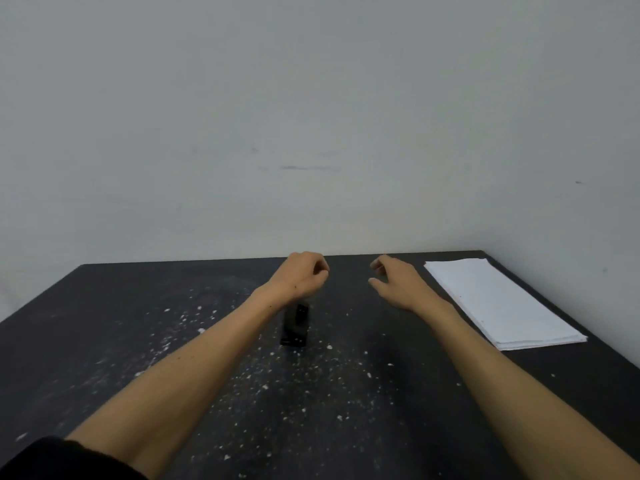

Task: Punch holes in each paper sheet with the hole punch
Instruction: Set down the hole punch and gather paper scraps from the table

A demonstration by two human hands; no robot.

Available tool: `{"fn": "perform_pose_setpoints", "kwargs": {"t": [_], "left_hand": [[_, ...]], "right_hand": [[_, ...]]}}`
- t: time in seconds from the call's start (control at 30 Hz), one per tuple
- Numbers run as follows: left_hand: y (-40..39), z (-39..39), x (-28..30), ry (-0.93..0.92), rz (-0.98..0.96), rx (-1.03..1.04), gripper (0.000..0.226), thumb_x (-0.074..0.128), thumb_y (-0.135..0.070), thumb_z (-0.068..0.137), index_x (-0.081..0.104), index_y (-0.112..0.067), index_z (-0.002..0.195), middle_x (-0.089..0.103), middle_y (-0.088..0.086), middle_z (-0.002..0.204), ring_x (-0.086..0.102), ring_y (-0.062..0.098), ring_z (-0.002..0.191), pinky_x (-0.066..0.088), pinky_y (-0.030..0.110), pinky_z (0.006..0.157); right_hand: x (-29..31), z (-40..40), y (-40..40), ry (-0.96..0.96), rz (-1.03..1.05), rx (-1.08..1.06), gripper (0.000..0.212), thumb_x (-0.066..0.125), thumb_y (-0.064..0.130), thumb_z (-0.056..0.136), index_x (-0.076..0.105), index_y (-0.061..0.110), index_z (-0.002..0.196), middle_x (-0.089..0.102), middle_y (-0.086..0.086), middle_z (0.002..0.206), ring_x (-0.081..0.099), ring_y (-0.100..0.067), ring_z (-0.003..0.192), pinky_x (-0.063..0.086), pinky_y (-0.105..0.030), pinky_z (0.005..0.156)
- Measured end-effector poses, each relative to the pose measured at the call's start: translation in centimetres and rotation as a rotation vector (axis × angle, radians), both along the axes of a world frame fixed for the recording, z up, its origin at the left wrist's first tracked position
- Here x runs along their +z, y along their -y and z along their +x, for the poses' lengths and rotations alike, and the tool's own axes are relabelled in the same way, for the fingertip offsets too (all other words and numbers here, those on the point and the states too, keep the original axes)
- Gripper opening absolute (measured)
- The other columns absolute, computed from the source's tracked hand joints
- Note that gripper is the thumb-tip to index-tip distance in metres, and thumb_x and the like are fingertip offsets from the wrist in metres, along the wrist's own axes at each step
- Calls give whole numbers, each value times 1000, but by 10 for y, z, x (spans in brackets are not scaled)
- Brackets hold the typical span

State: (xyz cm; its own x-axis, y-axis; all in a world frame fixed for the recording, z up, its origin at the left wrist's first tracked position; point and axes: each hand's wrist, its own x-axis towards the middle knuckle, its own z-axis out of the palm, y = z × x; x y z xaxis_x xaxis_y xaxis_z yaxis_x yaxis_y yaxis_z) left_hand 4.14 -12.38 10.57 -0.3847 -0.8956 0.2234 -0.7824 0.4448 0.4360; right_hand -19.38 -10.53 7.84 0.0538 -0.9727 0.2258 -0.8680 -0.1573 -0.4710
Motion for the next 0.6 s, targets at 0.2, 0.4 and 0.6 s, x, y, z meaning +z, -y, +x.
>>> {"fn": "perform_pose_setpoints", "kwargs": {"t": [0.2, 0.4, 0.6], "left_hand": [[-23, 59, -43, -44, 82, 23, 48, 60, -36, 100, 53, -16, 144, 59, 4, 141, 58, 20, 128, 49, 35, 106], [-32, 79, -104, -478, 342, 201, 54, 39, -64, 91, 63, -30, 126, 66, -1, 132, 61, 18, 122, 49, 47, 106], [-33, 79, -109, -632, 356, 173, 32, 40, -27, 110, 60, -15, 130, 65, 4, 129, 62, 15, 122, 55, 38, 102]], "right_hand": [[-34, 68, -19, 71, 87, 119, 49, 66, 35, 99, 50, 14, 140, 61, -5, 131, 59, -23, 124, 49, -35, 104], [-76, 115, -46, 196, 174, 179, 93, 74, 56, 87, 19, 34, 158, 43, -7, 152, 47, -25, 139, 44, -41, 111], [-79, 138, -45, 188, 19, 123, 75, 72, 55, 88, 32, 41, 150, 54, -2, 138, 54, -22, 127, 51, -40, 97]]}}
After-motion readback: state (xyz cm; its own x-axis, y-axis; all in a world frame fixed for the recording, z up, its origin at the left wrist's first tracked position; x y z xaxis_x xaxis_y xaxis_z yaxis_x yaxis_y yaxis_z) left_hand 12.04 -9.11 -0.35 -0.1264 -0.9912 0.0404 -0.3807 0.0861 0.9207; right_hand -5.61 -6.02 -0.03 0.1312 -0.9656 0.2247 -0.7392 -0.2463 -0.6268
